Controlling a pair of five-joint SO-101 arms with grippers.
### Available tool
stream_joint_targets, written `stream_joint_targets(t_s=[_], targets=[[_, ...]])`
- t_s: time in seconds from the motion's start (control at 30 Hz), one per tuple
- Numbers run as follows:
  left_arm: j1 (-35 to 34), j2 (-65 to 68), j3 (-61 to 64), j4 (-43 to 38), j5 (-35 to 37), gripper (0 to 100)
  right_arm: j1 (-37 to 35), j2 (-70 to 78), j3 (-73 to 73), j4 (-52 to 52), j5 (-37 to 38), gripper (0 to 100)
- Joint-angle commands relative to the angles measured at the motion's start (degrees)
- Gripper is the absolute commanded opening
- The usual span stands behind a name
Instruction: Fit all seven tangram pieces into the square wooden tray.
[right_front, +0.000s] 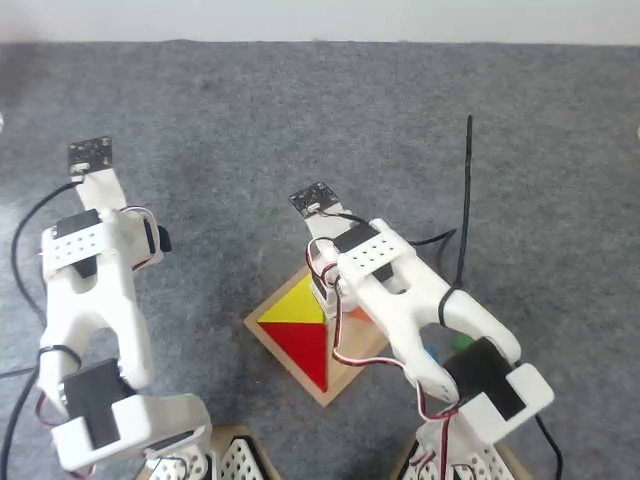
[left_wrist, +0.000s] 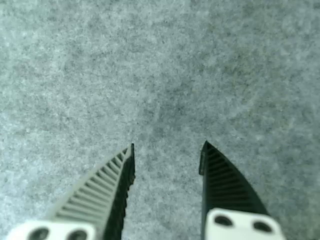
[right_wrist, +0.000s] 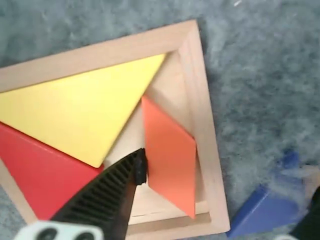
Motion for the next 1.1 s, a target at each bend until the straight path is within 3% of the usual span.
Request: stream_joint_targets(t_s=[0.0, 0.5, 0.77, 1.07], targets=[[-0.44, -0.88, -0.4, -0.88, 0.88, 21, 1.71, -4.53, -2.73, 0.75, -0.62, 47.2], [-0.44, -0.88, -0.4, -0.88, 0.88, 21, 10.86, -5.85, -3.16, 0.75, 2.02, 47.2], [-0.44, -0.88, -0.4, -0.88, 0.88, 21, 12.18, -5.93, -5.89, 0.75, 2.29, 47.2], [-0.44, -0.88, -0.4, -0.88, 0.79, 21, 21.32, -5.85, -7.74, 0.31, 6.33, 47.2]])
